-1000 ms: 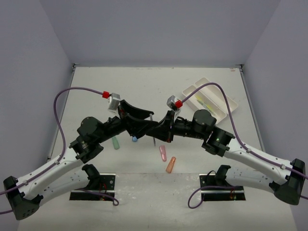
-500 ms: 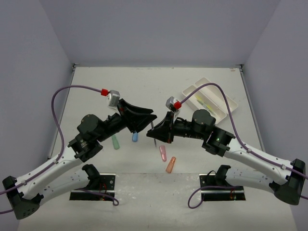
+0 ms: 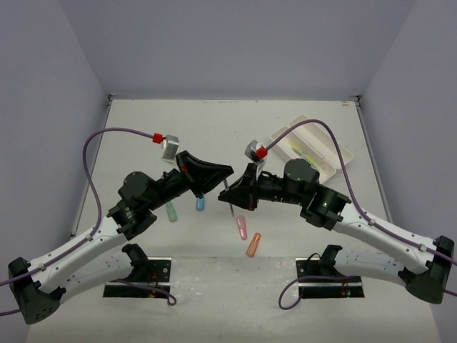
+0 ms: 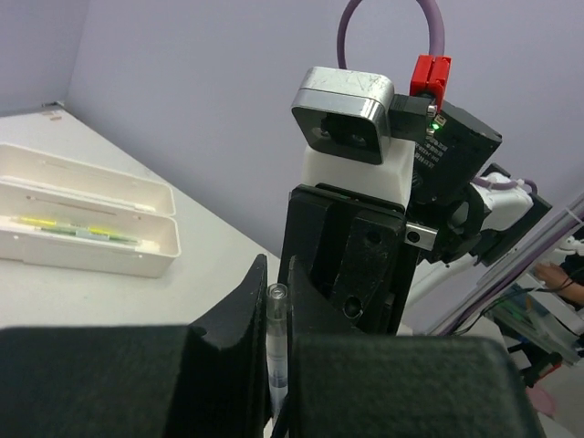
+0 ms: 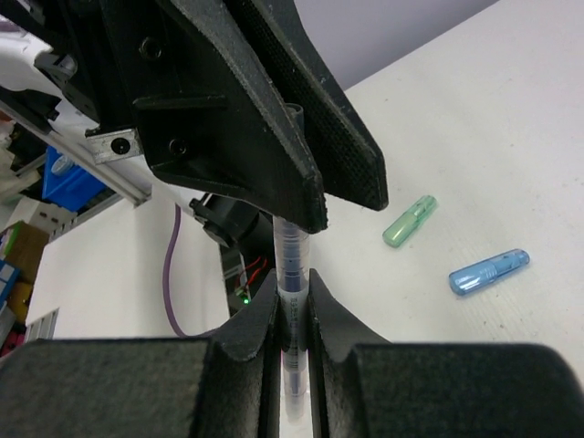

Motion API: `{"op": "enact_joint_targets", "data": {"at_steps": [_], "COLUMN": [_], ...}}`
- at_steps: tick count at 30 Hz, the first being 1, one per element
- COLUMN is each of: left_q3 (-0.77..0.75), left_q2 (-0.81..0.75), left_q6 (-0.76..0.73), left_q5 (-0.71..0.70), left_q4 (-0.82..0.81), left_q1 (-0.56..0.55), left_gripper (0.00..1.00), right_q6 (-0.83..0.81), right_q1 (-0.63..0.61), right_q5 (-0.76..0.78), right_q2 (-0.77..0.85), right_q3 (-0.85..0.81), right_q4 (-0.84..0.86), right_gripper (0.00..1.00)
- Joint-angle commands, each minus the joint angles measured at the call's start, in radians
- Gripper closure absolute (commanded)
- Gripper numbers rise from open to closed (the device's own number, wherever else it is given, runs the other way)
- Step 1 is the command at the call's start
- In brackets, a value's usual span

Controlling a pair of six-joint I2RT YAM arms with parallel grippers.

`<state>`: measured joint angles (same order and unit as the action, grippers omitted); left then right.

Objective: Sort the stationery into containers
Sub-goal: Close the pen cap on the pen, then place the pen in the storage box.

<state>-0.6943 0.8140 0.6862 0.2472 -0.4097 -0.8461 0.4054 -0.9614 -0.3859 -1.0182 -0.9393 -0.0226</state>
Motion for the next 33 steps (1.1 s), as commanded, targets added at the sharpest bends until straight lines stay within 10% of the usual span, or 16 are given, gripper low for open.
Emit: {"op": "enact_joint_targets", "data": {"at_steps": [1,14,20,22,26,33], "left_q3": [0.095,0.201,0.073,0.013,-0.184,-0.436], "left_q2": [-0.016,0.005,-0.025,-0.038,-0.017,0.047], "left_q6": [0.047,0.098,0.002,-0.047,-0.098,-0.109], "left_q5": [0.075,0.066,-0.102,-0.175,-0.411,-0.843], "left_q4": [-0.003,-0.124,0.112,0.220,0.385,0.761], "left_q1": [-0.006,-0.095,-0.093,-0.093,-0.093,-0.091], "left_gripper": [1.00,1.00,1.00,0.92,0.11,0.00], "right_q6": [0.013,0.018,-0.040,-0.037,-0.060,-0.232], "right_q1": [0.138,0.301,0.312,0.319,0.319,0.378], "right_q5": [0.001,-0.168,-0.203,-0.259,-0.249,0.129], "right_q2": [-0.061,-0.283,-0.271,-0.251,-0.208,-0.157], "right_q3": [-0.199,-0.532,-0.365,-0.231,-0.088,-0.043], "right_q4": [0.106,0.100,0.137,0.180,0.191,-0.075], "right_gripper": [1.00,1.00,1.00,1.00,1.00,1.00]}}
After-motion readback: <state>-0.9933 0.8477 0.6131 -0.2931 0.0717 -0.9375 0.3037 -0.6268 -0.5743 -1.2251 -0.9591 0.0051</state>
